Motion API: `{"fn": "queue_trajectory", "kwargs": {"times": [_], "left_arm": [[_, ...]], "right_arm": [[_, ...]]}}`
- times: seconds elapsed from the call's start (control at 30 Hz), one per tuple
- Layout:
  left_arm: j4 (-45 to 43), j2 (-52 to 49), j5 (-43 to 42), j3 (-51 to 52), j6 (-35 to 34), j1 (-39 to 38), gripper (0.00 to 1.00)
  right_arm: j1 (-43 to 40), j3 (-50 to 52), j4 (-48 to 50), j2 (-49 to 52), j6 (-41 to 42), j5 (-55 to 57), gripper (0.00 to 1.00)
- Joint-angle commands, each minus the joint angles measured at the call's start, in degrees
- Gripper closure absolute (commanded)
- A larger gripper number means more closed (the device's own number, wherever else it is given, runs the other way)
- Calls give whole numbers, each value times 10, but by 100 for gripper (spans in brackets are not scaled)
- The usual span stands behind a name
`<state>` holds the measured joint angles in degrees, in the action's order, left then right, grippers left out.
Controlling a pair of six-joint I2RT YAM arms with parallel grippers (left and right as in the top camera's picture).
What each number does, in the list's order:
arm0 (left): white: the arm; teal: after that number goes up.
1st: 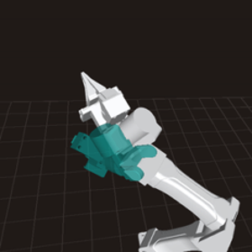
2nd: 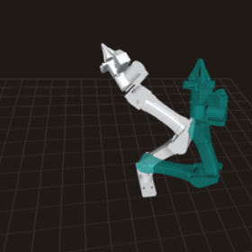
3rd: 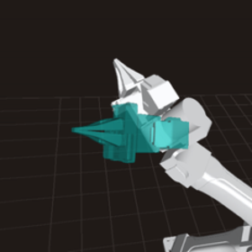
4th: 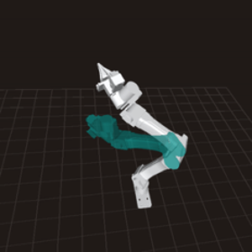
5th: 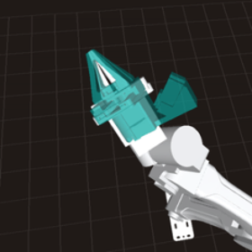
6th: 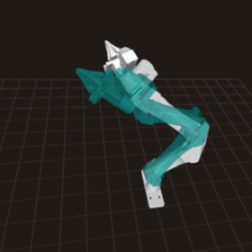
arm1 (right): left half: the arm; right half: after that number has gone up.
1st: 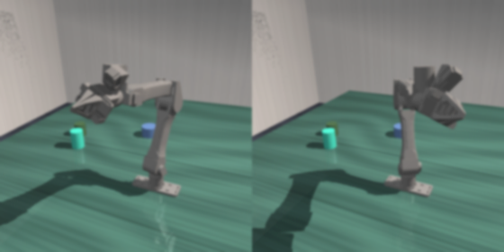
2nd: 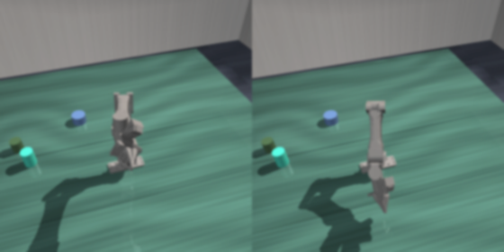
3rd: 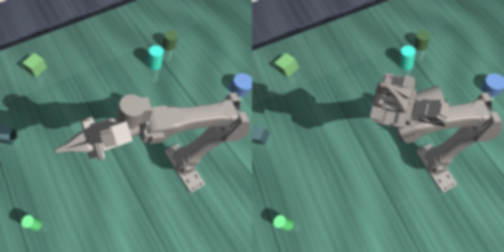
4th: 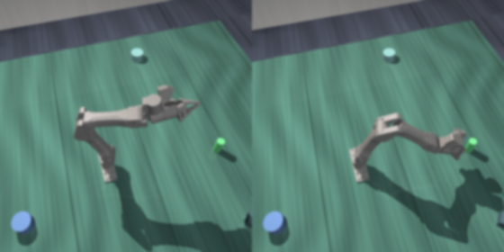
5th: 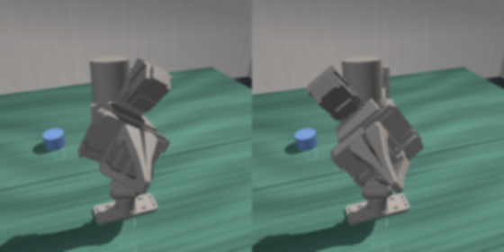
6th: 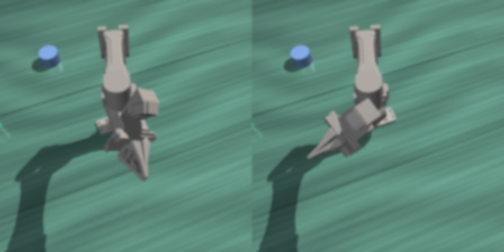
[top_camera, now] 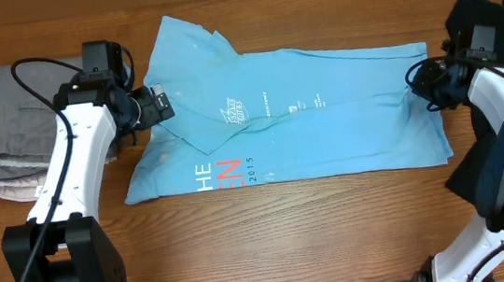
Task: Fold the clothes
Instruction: 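Release the right edge and raise both grippers off the shirt, then move the left gripper to the shirt's top-left corner and the right to top-right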
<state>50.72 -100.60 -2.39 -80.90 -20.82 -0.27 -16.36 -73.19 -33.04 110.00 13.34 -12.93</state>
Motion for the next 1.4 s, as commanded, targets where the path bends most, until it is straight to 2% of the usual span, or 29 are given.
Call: {"fn": "queue_trajectory", "kwargs": {"times": [0.0,0.1,0.27,0.4,0.63,0.73,0.83,0.87,0.9,0.97,1.13,1.27,1.37], "left_arm": [[-2,6,-2,1,5,3,0],[-2,6,-2,1,5,3,0],[-2,6,-2,1,5,3,0],[-20,6,-2,1,0,3,0],[-103,6,-5,1,0,3,0],[-130,6,-64,1,3,3,0],[-202,6,-162,1,54,3,0],[-223,6,-187,-2,57,3,4],[-236,6,-201,-11,49,2,2],[-243,5,-196,-40,26,1,0],[-204,-18,-176,-178,47,-14,0],[-154,-85,-148,-330,83,-43,0],[-155,-145,-87,-402,108,-66,0]], "right_arm": [[26,-16,-13,-24,-17,-39,73],[37,-47,-43,-28,-25,-37,73],[56,-196,-191,-28,-25,10,71],[73,-288,-269,-28,-25,45,68],[77,-322,-311,-27,-25,44,67],[77,-322,-319,-27,-25,43,64],[77,-322,-320,-27,-28,43,64],[77,-322,-320,-27,-28,43,64],[77,-322,-320,-27,-28,43,64],[77,-322,-320,-27,-28,43,64],[77,-322,-311,-27,-30,43,63],[77,-322,-299,-27,-30,43,63],[77,-322,-288,-27,-30,43,63]]}}
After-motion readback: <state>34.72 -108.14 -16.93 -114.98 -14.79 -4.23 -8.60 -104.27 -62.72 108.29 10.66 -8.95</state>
